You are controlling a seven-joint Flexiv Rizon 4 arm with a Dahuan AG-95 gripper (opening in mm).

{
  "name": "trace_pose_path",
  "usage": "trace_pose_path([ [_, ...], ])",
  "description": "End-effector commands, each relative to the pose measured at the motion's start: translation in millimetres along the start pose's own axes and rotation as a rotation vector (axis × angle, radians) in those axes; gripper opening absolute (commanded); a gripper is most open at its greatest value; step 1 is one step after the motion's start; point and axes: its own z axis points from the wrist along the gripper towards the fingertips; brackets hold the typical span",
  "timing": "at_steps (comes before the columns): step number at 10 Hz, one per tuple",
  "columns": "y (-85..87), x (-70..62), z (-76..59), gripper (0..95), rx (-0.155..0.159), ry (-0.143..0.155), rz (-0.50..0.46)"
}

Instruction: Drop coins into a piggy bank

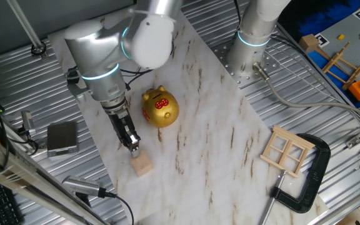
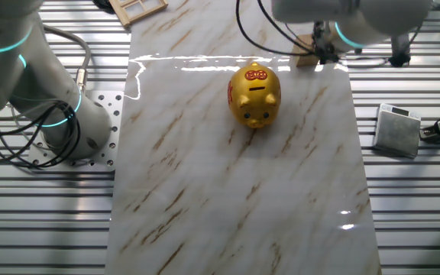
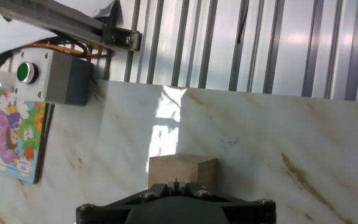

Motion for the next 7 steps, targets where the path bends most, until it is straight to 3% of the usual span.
trace_pose_path([
  [1,-4.3,-0.5,-14.4,0.0,0.092,0.023,-0.055],
  [2,-6.8,0.6,-20.1,0.0,0.127,0.032,-0.081],
  [4,-14.5,8.4,-32.8,0.0,0.227,0.059,-0.152],
  [5,-18.7,12.0,-38.6,0.0,0.253,0.067,-0.163],
  [7,-21.6,14.6,-43.6,0.0,0.253,0.068,-0.156],
])
